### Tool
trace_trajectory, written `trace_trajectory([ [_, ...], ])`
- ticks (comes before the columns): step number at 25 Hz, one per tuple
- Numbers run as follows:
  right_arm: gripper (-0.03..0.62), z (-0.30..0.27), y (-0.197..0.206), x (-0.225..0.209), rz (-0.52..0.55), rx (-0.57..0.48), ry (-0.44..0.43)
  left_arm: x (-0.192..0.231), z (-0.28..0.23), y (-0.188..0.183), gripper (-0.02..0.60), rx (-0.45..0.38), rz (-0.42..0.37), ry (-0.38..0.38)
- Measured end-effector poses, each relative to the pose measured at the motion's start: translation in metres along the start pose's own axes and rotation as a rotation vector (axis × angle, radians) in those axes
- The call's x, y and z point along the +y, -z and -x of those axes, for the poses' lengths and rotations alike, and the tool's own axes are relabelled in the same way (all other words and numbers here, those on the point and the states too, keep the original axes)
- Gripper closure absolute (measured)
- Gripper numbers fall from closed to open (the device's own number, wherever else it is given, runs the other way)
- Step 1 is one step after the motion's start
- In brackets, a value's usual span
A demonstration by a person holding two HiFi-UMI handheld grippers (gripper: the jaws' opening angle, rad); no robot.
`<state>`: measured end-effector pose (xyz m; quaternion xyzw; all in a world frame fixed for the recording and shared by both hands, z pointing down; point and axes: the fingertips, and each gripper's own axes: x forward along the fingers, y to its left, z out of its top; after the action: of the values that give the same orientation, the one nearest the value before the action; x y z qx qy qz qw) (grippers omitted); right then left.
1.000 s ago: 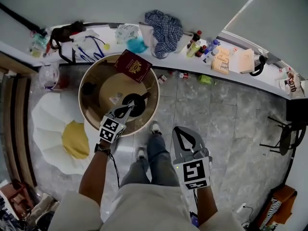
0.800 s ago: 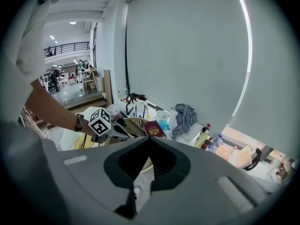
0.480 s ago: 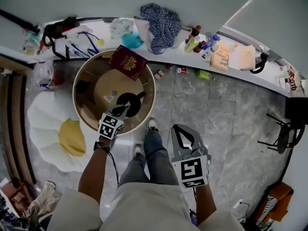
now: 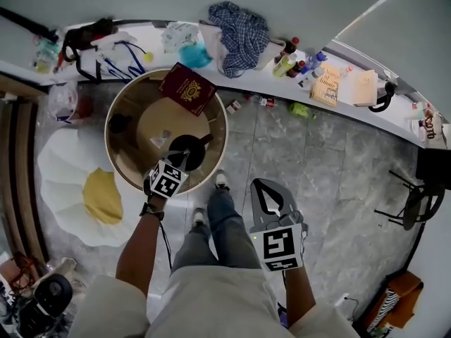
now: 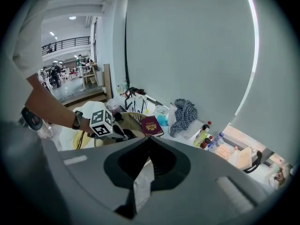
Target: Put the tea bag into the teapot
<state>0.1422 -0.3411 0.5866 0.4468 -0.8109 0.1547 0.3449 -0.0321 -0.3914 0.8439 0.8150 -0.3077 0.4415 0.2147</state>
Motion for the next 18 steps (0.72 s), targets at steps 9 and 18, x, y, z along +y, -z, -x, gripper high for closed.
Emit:
trace_trajectory([
  [9,0.588,-0.008,0.008,-0.018,-0.027,0.036,0.002,-0.004,-0.001,0.001,0.523,0.005,0.041,-0.01],
  [18,0.588,-0.014,0.009,-0.012,-0.026,0.026,-0.017,0.001,0.022,0.012,0.517,-0.012,0.129,-0.064],
])
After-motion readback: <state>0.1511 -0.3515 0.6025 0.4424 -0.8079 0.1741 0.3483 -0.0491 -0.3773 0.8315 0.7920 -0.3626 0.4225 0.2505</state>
